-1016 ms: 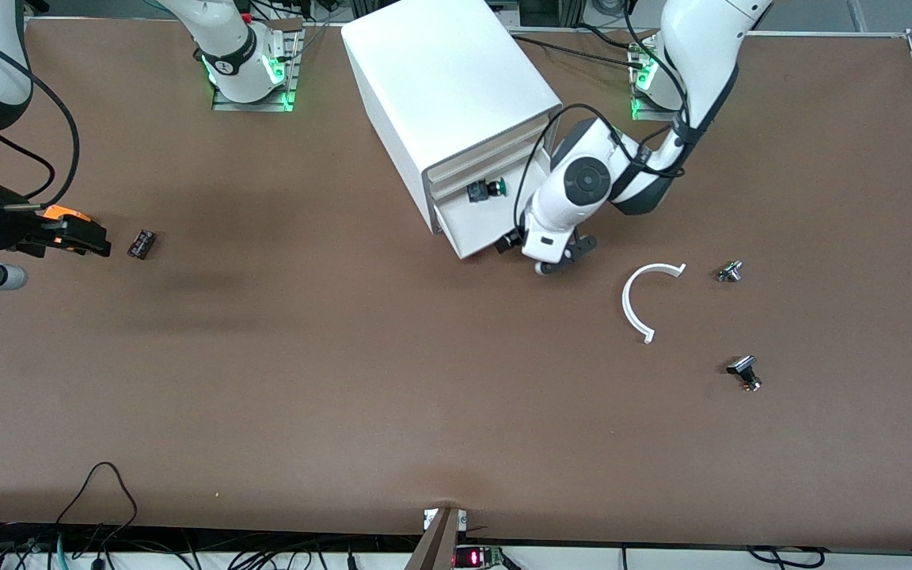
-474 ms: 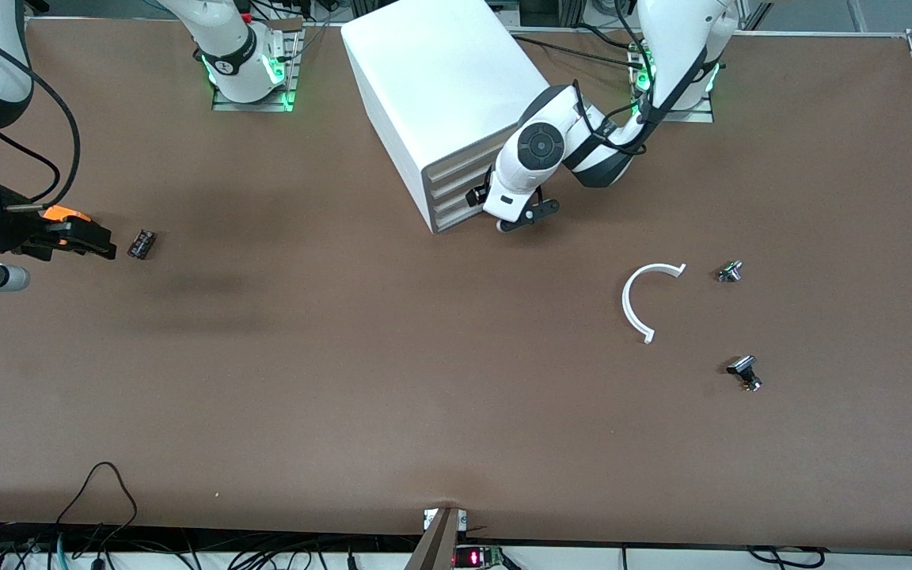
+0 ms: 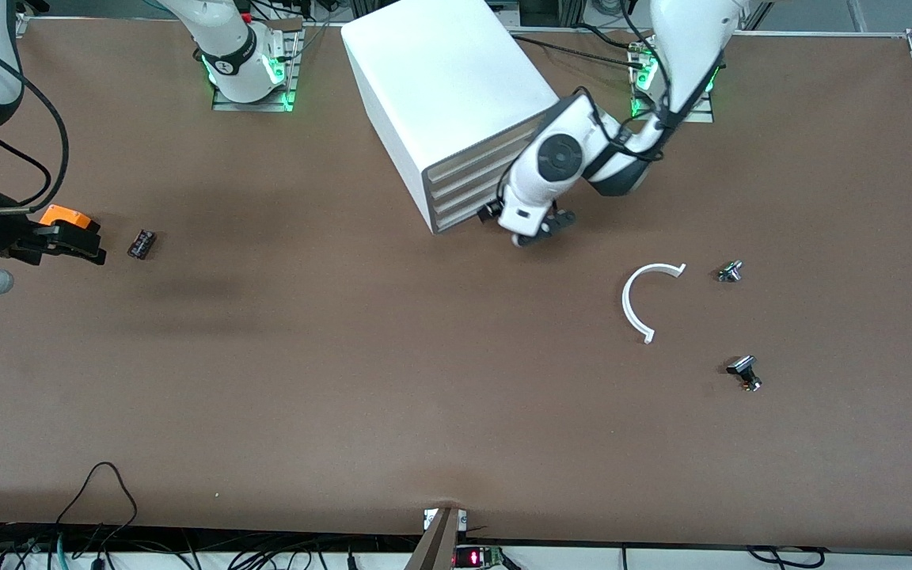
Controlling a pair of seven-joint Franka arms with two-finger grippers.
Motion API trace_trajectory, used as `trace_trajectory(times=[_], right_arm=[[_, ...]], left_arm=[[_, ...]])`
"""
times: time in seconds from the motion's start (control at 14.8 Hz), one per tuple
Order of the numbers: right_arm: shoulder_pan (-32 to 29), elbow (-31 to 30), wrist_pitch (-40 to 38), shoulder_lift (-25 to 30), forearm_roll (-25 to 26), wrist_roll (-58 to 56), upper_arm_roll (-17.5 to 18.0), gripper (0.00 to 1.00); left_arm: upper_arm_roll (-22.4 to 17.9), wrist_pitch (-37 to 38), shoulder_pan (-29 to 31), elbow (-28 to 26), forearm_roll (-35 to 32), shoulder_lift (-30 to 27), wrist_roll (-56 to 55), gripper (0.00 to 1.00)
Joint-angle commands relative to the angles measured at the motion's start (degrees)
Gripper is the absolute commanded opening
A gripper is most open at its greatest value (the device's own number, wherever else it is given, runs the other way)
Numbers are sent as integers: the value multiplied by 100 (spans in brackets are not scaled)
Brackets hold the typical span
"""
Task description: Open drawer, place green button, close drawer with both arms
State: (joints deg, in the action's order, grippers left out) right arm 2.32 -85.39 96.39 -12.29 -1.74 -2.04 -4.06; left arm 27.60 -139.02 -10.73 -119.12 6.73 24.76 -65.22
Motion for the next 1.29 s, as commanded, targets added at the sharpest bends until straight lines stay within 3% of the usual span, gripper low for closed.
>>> trace_trajectory(times=[0.0,0.2,0.34,0.54,0.95,1.15,1.22], right_arm=[[-47,22,-41,42,-81,-51,20,100],[-30,22,-50,42,-63,-15,28,100],[-30,22,-50,42,-72,11,37,100],[-30,14,-50,60,-72,11,29,100],[-30,-179,-94,323,113,29,46,100],[-30,-189,-120,332,113,20,37,100],[-30,-197,-120,332,113,20,37,100]], left_arm=[[-220,-492,439,38,4,-428,62,100],[-421,-740,711,196,-23,-655,201,100],[-563,-627,1045,197,-23,-972,1513,100],[-790,206,1442,336,-22,-1499,3353,100],[-2318,2658,1451,1793,-23,-1905,6947,100],[-2715,3712,1442,2322,-75,-2054,7927,100],[-2734,3933,1442,2350,-458,-2150,7981,100]])
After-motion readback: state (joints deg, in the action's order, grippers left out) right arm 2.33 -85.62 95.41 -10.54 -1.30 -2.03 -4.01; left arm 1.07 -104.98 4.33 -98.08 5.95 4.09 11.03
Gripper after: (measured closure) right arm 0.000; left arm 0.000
